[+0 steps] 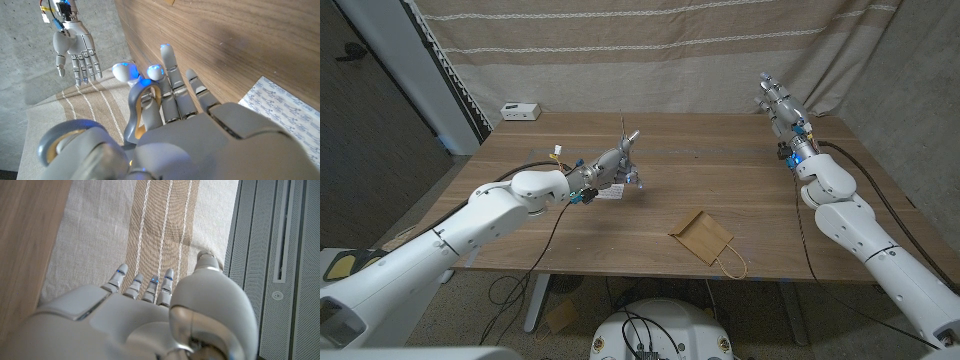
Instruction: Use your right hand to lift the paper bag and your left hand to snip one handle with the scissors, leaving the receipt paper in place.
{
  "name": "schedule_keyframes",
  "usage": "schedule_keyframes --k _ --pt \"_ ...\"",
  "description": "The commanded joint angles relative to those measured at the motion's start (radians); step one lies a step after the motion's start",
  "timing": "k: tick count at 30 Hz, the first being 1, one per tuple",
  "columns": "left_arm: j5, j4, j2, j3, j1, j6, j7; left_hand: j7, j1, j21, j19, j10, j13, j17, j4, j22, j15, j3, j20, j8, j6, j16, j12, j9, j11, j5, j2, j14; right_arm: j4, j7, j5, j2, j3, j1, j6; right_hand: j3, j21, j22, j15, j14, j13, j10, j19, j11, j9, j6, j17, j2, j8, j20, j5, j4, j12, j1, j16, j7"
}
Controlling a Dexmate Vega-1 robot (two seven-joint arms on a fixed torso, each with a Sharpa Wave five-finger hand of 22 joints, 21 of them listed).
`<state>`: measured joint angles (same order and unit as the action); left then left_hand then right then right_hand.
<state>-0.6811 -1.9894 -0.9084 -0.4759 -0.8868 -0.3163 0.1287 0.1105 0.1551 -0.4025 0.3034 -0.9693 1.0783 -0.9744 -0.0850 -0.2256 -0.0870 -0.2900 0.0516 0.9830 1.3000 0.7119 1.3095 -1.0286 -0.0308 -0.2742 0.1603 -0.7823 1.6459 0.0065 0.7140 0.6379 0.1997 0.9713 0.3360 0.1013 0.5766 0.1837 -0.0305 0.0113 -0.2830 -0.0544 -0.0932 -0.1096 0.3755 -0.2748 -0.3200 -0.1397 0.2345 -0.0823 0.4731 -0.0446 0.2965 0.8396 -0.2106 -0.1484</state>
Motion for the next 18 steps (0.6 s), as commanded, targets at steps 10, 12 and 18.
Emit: schedule_keyframes --k 10,12,18 --pt "-0.034 -0.046 -0.041 0.044 -0.054 -0.034 -0.056 0.084 -0.016 0.021 -0.001 0.002 0.08 -0.018 -0.055 -0.007 -0.021 -0.062 0.0 0.168 0.08 0.024 0.051 -0.019 -0.001 -0.007 0.022 0.016 0.03 -0.047 -0.08 0.035 -0.005 0.054 0.013 0.019 -0.006 0.005 -0.042 -0.039 0.002 -0.067 0.004 -0.02 -0.008 -0.024 0.003 0.015 0.009 0.001 0.005 -0.005 0.031 -0.013 -0.02 0.003" --pt "-0.038 -0.045 -0.047 0.05 -0.058 -0.032 -0.055 0.084 -0.016 0.022 0.001 0.0 0.078 -0.02 -0.055 -0.007 -0.019 -0.062 0.0 0.172 0.084 0.028 0.05 -0.022 0.0 -0.008 0.022 0.017 0.04 -0.058 -0.093 0.047 -0.007 0.062 0.003 0.021 -0.007 0.005 -0.042 -0.039 0.003 -0.069 0.005 -0.018 -0.008 -0.025 0.004 0.017 0.009 -0.001 0.006 -0.005 0.031 -0.015 -0.02 0.004" --pt "-0.045 -0.049 -0.06 0.063 -0.069 -0.023 -0.054 0.084 -0.016 0.024 0.003 0.001 0.079 -0.015 -0.055 -0.007 -0.019 -0.062 -0.001 0.171 0.078 0.029 0.05 -0.022 0.0 -0.008 0.022 0.017 0.052 -0.067 -0.113 0.056 -0.008 0.075 0.005 0.025 -0.008 0.005 -0.041 -0.039 0.003 -0.073 0.006 -0.021 -0.009 -0.024 0.005 0.022 0.008 -0.003 0.007 -0.004 0.033 -0.02 -0.02 0.003"
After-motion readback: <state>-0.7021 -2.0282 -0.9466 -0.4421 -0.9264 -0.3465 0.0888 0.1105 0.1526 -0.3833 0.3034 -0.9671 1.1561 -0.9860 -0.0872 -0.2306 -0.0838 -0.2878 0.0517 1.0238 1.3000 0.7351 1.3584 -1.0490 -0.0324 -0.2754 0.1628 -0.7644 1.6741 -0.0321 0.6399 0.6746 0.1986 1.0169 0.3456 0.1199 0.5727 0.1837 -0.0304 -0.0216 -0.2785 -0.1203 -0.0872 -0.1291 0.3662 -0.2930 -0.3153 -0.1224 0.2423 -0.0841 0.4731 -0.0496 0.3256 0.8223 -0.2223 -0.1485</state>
